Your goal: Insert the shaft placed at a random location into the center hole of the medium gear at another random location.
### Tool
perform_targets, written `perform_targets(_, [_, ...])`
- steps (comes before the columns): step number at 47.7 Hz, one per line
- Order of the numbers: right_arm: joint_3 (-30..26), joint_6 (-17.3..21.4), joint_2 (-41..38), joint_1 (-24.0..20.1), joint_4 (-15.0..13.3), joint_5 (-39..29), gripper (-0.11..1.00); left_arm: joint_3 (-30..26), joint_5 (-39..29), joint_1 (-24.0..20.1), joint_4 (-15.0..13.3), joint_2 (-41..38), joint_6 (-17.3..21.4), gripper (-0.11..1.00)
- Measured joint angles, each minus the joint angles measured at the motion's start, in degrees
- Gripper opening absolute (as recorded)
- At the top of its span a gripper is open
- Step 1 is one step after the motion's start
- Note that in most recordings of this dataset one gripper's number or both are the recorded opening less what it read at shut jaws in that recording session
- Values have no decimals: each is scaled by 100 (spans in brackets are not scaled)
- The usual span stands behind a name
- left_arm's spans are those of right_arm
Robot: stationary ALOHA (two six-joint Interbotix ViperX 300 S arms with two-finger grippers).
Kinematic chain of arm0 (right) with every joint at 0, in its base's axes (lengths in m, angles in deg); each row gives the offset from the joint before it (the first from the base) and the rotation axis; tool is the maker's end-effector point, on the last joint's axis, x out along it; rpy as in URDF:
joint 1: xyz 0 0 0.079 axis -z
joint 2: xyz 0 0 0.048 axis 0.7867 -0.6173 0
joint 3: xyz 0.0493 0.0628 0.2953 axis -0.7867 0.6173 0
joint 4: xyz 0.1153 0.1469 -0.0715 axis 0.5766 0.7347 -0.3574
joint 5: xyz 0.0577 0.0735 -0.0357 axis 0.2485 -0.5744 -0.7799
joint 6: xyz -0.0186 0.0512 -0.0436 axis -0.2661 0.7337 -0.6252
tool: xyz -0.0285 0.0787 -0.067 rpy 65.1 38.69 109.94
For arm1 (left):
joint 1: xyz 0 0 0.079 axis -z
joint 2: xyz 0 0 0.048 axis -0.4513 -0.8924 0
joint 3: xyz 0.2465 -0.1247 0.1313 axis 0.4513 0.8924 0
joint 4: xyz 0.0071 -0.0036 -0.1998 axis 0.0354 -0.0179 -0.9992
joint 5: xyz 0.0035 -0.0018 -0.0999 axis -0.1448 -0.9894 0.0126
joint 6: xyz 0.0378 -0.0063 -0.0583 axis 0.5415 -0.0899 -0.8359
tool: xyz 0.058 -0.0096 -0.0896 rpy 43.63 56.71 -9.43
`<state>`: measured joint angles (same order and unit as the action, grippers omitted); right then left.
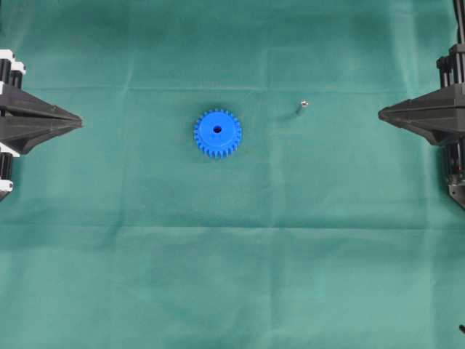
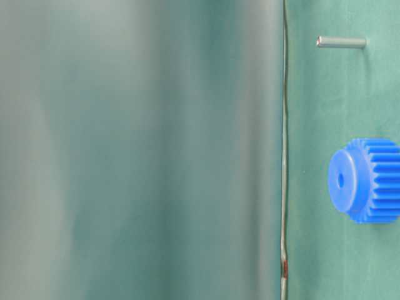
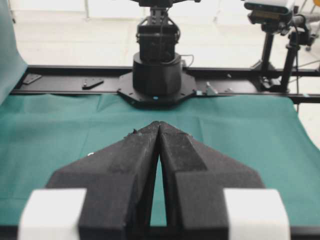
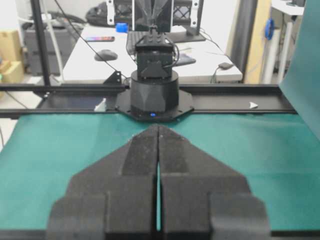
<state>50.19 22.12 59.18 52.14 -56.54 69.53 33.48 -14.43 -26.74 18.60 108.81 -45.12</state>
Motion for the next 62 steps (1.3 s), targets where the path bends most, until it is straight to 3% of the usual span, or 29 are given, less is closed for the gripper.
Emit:
perform_targets(14, [-9, 0, -26, 9, -9, -220, 1, -88, -79, 26, 70, -18, 9, 0])
perform_targets(29, [-9, -9, -439, 457, 0, -149, 2, -88, -149, 26, 70, -26, 0, 0])
perform_targets(33, [-9, -9, -712, 571, 9, -62, 12, -88, -149, 26, 70, -26, -9, 0])
perform_targets(47, [-35, -9, -2065, 835, 9, 202, 91, -88, -158, 18, 70, -26, 0, 0])
perform_targets(54, [-88, -9, -2742, 1011, 62, 334, 84, -88, -176, 18, 70, -26, -9, 0])
perform_targets(62, [-105, -9, -3472, 1222, 176, 598, 85, -88, -202, 18, 70, -35, -9, 0])
